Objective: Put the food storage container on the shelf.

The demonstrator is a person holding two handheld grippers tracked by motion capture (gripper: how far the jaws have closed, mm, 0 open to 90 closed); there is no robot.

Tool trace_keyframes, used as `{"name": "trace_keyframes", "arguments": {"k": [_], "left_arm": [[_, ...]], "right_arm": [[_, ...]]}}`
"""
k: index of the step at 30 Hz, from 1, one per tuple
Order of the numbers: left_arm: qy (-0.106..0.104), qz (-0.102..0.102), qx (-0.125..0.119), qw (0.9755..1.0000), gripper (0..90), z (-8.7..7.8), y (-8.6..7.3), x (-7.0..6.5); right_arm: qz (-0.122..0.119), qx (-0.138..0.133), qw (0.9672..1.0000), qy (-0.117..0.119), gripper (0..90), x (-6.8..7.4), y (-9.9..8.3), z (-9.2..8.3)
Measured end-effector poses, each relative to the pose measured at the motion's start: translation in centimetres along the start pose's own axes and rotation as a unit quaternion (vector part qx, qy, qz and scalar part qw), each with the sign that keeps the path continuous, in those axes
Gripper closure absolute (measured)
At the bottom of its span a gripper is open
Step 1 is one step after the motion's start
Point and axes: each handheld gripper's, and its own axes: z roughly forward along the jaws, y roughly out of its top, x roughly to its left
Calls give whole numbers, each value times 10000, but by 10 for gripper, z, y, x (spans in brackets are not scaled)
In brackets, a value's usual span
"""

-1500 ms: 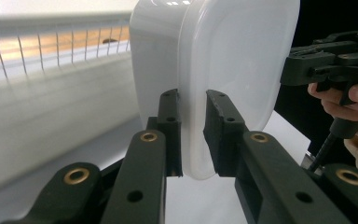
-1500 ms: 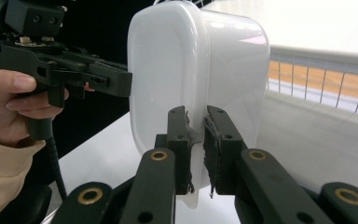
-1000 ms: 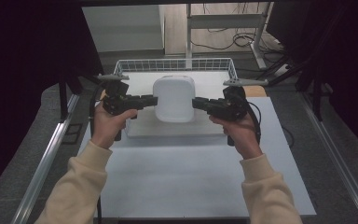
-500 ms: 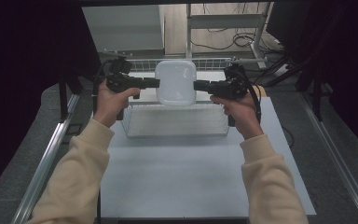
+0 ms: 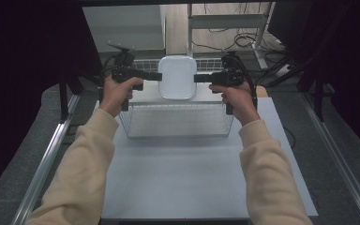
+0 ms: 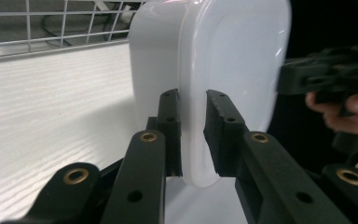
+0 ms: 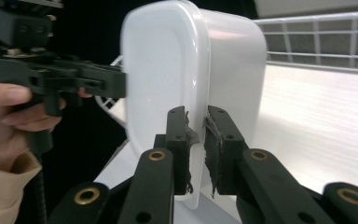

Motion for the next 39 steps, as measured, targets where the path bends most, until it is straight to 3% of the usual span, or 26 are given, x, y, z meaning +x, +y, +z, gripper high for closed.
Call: {"name": "trace_keyframes", "arguments": {"k": [5,7,8,15,21,26,28,30,33,34,39], "left_arm": [[7,-212,176,9996,737,9,7,8],[-50,-413,152,9990,726,12,10,12],[-90,-477,183,9987,726,13,12,16],[-341,-1091,1,9934,706,23,15,32],[-354,-1201,-47,9921,682,28,13,34],[-266,-1047,-73,9941,604,32,9,29],[-259,-1031,-142,9942,570,31,9,28],[-110,-923,-234,9954,508,28,9,24],[133,-649,-347,9972,435,19,7,15],[169,-593,-397,9973,413,15,5,12],[410,-186,-567,9974,329,-9,-12,-2]], "right_arm": [[299,37,9995,-67,741,-8,8,8],[534,80,9985,-112,719,-14,14,14],[534,80,9985,-112,719,-14,14,14],[964,177,9950,-175,666,-27,22,26],[1219,237,9923,-35,626,-38,21,30],[1106,216,9936,-47,588,-38,20,30],[1018,209,9946,-61,493,-37,20,30],[933,131,9955,-123,394,-34,21,28],[567,-160,9975,-393,314,-26,19,19],[462,-223,9980,-382,294,-23,18,16],[-213,-257,9982,-495,261,-10,4,-6]]}}
